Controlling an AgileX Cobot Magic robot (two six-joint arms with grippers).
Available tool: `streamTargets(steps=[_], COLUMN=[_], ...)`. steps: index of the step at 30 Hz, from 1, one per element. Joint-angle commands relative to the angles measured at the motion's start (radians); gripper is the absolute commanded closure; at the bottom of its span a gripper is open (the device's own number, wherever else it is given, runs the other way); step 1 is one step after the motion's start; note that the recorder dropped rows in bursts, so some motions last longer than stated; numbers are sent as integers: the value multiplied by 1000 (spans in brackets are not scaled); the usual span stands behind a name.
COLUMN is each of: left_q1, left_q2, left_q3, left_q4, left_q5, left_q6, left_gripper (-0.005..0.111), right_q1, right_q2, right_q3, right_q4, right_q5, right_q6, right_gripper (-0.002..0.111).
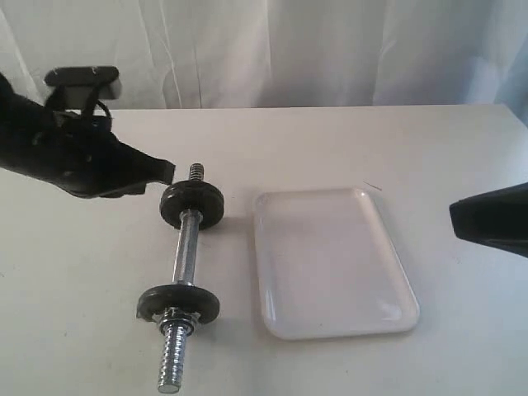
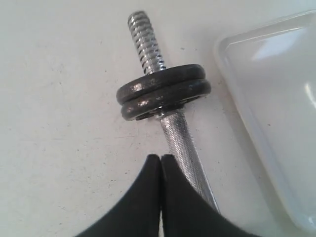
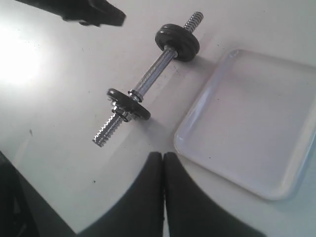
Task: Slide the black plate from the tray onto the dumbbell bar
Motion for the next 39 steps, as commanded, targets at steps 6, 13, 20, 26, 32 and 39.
streamTargets(steps=[6,13,20,26,32,39], left_q1=[-41,-37,-37,-37,36,253], left_q2=[-632,-993,-1032,-1032,-1067,-1223], left_q3=[282,522,535,535,556,710], left_q4=[14,50,81,81,101,82], left_q5=[-67,-60,128,131,121,80], left_q6=[67,94,96,96,96,96], left_gripper=[107,107,107,107,107,107], right_q1=[-7,-7,-7,-7,-7,-7], right_q2=[-156,-299,-304,-304,-304,-304], right_q3=[4,115,191,191,191,191], right_q4=[-37,-58,-82,-82,-82,-82], right_q5=[-22,-120,-140,-140,-140,-140], right_q6=[5,5,37,37,37,37], right_gripper=[108,108,108,108,108,108])
